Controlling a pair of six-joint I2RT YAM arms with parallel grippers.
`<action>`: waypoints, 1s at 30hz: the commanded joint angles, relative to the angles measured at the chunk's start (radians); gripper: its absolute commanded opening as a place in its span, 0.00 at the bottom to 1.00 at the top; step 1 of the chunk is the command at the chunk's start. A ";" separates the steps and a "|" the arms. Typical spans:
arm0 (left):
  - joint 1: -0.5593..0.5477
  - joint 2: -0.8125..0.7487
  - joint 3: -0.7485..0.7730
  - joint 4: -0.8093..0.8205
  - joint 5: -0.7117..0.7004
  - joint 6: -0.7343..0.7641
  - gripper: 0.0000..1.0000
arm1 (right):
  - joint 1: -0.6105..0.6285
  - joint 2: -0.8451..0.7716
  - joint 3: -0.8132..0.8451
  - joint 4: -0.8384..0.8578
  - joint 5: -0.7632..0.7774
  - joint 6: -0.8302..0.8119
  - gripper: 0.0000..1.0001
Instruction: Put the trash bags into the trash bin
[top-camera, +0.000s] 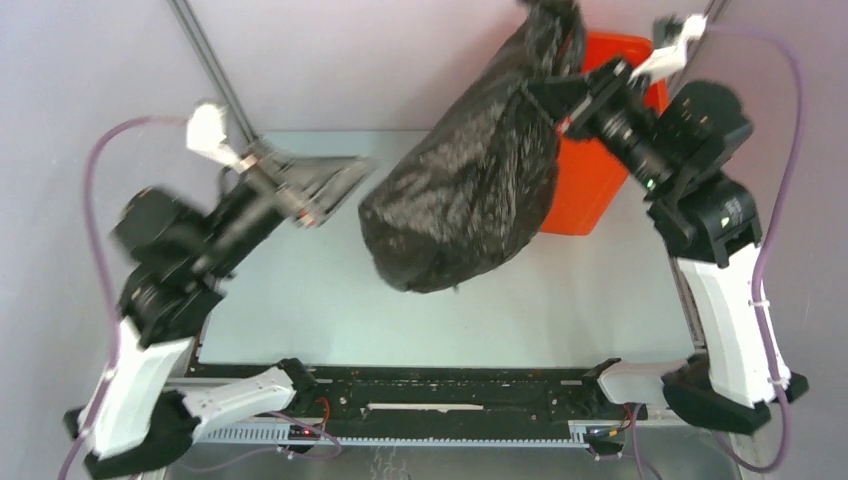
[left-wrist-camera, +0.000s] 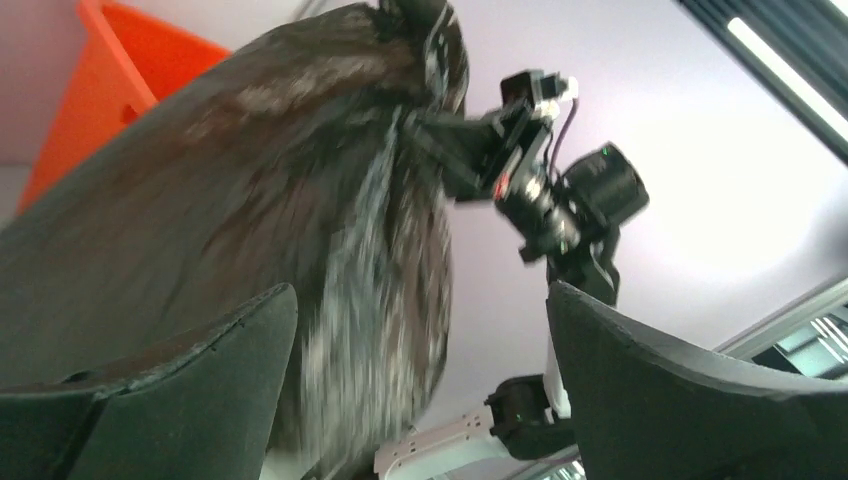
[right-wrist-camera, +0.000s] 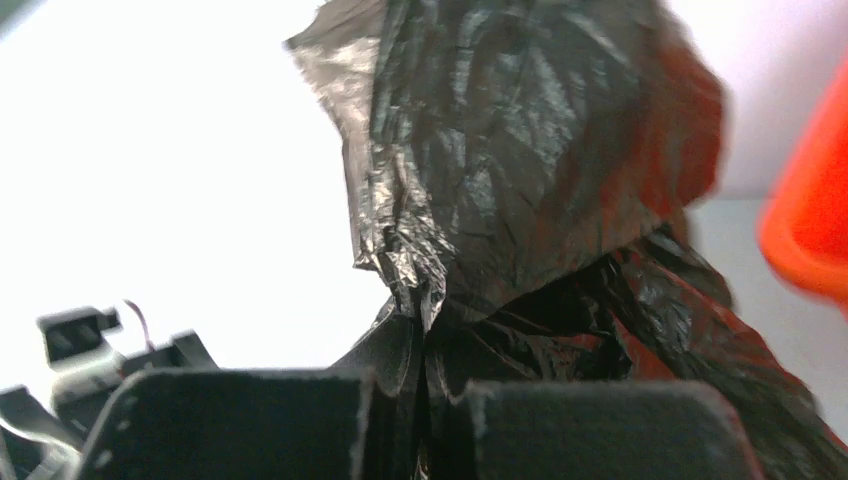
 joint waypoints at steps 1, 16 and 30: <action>0.005 -0.224 -0.165 -0.018 -0.157 0.087 0.98 | -0.085 0.165 0.352 0.095 -0.183 0.103 0.00; 0.173 -0.039 0.014 -0.151 -0.152 0.057 0.93 | -0.414 -0.166 0.203 0.029 -0.334 0.208 0.00; 0.138 0.614 0.423 0.119 -0.034 -0.022 0.94 | -0.414 -0.450 0.102 -0.560 -0.028 -0.150 0.00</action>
